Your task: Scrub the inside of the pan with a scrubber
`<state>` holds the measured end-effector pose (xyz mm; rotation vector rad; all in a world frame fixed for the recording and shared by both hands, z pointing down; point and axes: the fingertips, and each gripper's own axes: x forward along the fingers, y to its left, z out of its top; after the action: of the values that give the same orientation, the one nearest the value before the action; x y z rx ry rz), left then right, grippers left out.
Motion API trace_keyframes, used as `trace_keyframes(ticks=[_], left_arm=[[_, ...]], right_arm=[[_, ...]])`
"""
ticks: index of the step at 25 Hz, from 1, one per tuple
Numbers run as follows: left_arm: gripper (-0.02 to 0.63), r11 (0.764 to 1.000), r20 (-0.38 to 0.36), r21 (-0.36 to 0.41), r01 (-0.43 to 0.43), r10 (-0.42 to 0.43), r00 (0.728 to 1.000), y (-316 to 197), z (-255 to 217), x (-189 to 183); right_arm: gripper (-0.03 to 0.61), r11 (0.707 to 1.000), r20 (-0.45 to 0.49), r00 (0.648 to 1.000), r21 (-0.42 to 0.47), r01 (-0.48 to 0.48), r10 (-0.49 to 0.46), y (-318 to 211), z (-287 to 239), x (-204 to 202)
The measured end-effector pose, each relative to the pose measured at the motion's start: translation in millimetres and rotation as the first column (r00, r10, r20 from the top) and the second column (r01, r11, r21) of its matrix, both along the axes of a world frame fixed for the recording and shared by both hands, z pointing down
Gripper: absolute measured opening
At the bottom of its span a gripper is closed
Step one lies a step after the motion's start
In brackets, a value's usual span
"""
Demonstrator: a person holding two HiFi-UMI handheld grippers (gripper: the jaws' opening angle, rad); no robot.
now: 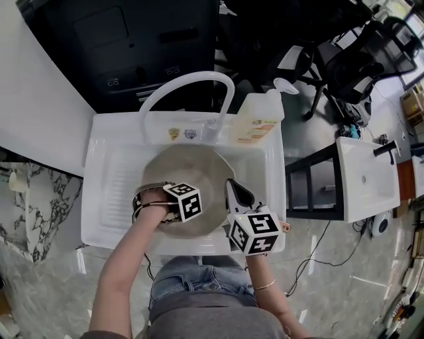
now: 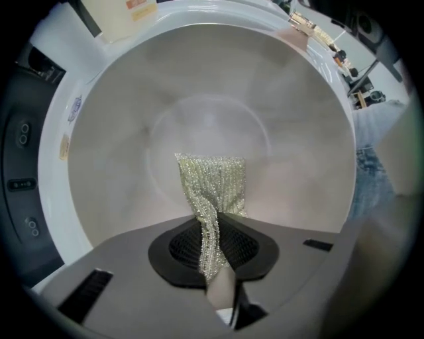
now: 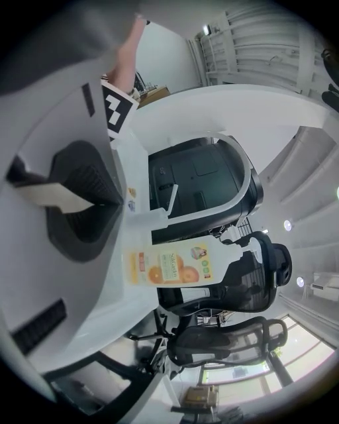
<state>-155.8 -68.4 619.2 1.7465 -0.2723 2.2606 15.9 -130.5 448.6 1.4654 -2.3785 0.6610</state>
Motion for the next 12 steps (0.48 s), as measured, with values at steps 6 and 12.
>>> trace_keyframes(ticks=[6, 12], left_arm=[[0.058, 0.989, 0.067, 0.14, -0.039, 0.03, 0.997, -31.7, -2.8, -17.4], [0.058, 0.944, 0.111, 0.318, -0.092, 0.059, 0.992, -68.9, -10.7, -24.4]], right_arm=[[0.011, 1.0, 0.003, 1.0, -0.008, 0.027, -0.027, -5.5, 2.4, -8.7], [0.011, 1.0, 0.006, 1.0, -0.01, 0.027, -0.027, -7.0, 4.6, -7.5]])
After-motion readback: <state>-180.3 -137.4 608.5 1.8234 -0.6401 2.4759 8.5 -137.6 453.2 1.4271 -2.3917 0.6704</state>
